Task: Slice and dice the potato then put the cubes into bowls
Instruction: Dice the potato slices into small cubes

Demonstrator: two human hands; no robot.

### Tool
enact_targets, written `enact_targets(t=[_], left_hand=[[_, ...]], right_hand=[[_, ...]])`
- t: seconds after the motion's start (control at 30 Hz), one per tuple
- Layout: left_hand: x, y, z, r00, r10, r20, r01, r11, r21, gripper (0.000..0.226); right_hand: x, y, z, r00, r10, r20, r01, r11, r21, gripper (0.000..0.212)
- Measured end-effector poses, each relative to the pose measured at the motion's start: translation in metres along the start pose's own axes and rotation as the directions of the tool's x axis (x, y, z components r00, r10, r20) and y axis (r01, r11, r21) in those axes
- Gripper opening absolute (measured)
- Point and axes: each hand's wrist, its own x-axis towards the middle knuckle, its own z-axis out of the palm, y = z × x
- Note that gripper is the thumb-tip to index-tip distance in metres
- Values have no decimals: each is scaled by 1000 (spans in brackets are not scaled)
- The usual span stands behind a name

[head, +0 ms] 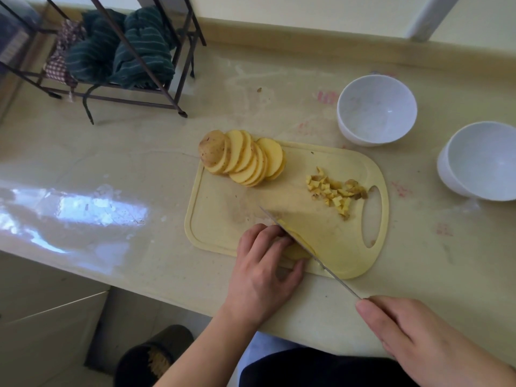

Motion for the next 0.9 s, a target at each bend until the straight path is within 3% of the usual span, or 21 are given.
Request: enact_targets(t=[0.13,0.53,0.73,0.9], left_hand=[[0,1,0,1000,3,2,-3,1000,6,33],[-2,-1,0,1000,-1,-15,1,1000,3,31],[-3,-1,-2,999,16,-39,-17,1000,-25,26],[-3,-2,-2,1000,2,-28,-3,999,-40,25]], right_hand=[[9,-4,2,999,-29,31,28,998,59,73],[9,5,-9,1000,-21,15,20,996,89,81],[2,-4,-8,997,-19,77,8,989,148,69],[0,-6,-6,996,-29,86,17,991,134,81]])
